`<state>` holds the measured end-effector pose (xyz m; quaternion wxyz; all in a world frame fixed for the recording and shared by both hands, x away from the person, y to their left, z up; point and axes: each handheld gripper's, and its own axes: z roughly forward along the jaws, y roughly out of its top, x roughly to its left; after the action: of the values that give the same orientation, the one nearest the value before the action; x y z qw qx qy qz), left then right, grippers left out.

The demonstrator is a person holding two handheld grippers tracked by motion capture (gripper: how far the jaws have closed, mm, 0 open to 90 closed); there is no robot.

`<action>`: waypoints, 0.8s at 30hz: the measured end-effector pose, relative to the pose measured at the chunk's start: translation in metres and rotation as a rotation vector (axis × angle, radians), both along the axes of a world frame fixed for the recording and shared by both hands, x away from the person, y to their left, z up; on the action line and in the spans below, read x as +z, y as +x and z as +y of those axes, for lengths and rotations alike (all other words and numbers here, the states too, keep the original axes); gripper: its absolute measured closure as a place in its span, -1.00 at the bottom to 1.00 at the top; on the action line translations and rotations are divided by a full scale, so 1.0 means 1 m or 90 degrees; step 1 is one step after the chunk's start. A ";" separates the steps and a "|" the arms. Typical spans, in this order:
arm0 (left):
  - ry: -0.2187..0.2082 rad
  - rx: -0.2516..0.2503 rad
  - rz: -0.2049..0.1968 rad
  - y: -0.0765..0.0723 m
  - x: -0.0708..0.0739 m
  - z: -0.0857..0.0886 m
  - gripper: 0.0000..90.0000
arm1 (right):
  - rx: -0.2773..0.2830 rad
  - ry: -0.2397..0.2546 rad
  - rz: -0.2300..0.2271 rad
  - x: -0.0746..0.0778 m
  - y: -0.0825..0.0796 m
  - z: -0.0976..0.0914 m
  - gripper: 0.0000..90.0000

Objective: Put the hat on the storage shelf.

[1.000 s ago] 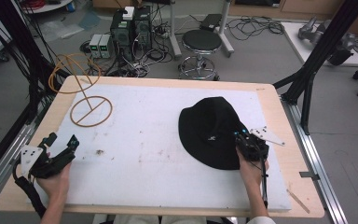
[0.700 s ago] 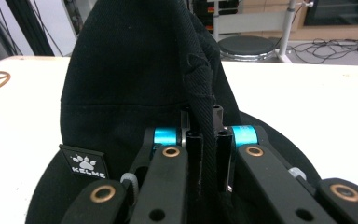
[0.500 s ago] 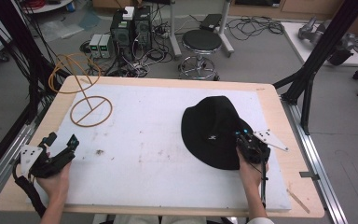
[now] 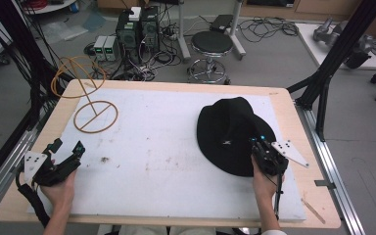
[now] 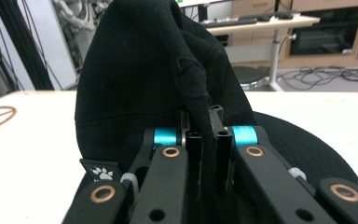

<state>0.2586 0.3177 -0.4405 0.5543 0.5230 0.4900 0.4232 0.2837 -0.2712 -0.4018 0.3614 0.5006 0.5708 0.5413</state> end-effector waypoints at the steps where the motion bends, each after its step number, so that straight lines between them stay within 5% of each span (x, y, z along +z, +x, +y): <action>1: 0.000 0.000 0.000 0.000 0.000 0.000 -0.44 | -0.002 0.002 -0.007 0.001 -0.001 0.001 0.95; 24: 0.004 0.002 -0.005 -0.002 0.001 -0.001 -0.44 | 0.069 0.078 -0.162 0.043 -0.002 0.036 0.95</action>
<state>0.2562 0.3169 -0.4393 0.5537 0.5222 0.4878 0.4275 0.2815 -0.2356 -0.3588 0.3699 0.4176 0.5122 0.6531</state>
